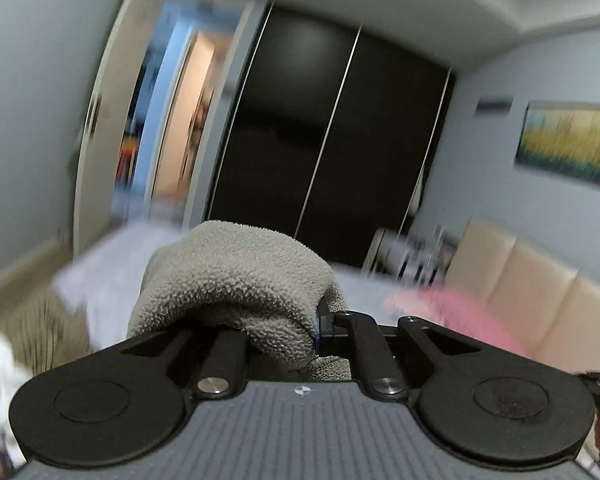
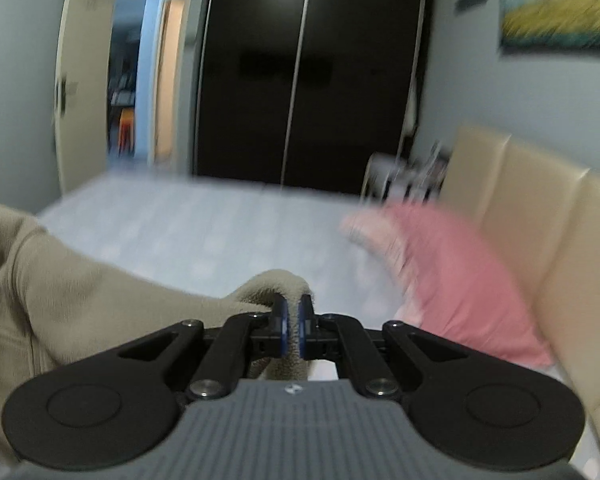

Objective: Fold clothes

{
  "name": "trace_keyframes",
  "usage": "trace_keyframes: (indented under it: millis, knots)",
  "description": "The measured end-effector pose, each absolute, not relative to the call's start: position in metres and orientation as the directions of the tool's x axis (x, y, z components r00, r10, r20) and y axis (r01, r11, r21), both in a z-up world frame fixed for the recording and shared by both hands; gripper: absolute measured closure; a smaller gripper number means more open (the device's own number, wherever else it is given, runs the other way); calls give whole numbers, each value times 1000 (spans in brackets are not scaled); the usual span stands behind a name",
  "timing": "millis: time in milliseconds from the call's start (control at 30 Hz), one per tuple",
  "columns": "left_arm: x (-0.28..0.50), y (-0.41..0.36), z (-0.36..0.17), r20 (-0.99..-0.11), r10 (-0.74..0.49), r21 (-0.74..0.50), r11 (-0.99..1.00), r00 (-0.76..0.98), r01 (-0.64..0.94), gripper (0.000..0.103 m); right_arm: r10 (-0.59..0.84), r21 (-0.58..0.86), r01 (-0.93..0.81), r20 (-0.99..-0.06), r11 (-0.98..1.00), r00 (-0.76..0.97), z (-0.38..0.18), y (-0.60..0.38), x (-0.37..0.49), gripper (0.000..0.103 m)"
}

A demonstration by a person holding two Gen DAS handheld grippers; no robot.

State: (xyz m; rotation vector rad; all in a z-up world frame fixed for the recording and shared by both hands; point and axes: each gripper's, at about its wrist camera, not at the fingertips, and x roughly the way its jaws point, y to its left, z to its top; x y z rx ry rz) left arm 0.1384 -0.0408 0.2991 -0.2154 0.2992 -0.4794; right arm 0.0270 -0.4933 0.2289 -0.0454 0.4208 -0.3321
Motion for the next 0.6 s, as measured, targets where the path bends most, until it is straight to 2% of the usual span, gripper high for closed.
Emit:
trace_keyframes:
  millis: [100,167,233,400,500,600]
  knots:
    - [129,-39,314,-217,-486,-282,861,847,422,93,-328,-91,317,-373,944,868,254,-497,0,98]
    - [128,-35,304,-256,-488,-298,861,835,412,93,-317,-86,308,-400,947,860,252,-497,-15,98]
    - [131,-32,279,-339,-485,-314,866,806,389,93,-297,-78,294,-460,952,837,237,-496,-24,98]
    - [136,-15,183,-568,-456,-320,889,685,327,93,-218,-71,225,-636,972,741,154,-485,-48,98]
    - [132,3,122,-658,-424,-321,905,622,278,93,-138,-13,190,-734,982,665,95,-482,-60,98]
    - [124,23,71,-716,-390,-301,921,578,248,93,-74,32,163,-795,986,602,47,-477,-67,97]
